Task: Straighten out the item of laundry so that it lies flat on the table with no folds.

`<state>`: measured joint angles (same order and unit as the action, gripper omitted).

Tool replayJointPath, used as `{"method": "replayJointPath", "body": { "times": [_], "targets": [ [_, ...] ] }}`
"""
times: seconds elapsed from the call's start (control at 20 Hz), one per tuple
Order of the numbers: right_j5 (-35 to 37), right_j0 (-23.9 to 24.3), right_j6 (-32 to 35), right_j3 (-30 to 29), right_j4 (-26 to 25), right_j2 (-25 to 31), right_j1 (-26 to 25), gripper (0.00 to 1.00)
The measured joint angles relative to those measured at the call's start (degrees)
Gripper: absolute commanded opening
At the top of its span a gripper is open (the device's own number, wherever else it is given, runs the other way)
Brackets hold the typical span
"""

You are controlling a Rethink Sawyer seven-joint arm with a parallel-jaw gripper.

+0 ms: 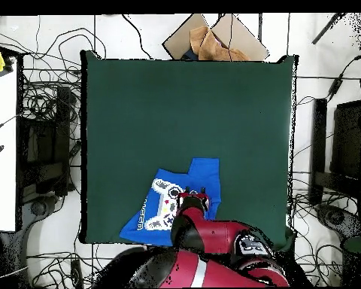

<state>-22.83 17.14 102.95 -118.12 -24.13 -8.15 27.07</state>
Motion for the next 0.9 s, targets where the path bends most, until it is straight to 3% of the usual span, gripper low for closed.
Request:
{"method": "replayJointPath", "body": {
  "times": [0.45, 0.9],
  "targets": [
    [-3.8, 2.2, 0.0, 3.6, -0.1, 0.0, -7.4, 1.00],
    [-9.9, 3.2, 0.0, 3.6, -2.8, -0.4, -9.2, 1.00]
  ]
}}
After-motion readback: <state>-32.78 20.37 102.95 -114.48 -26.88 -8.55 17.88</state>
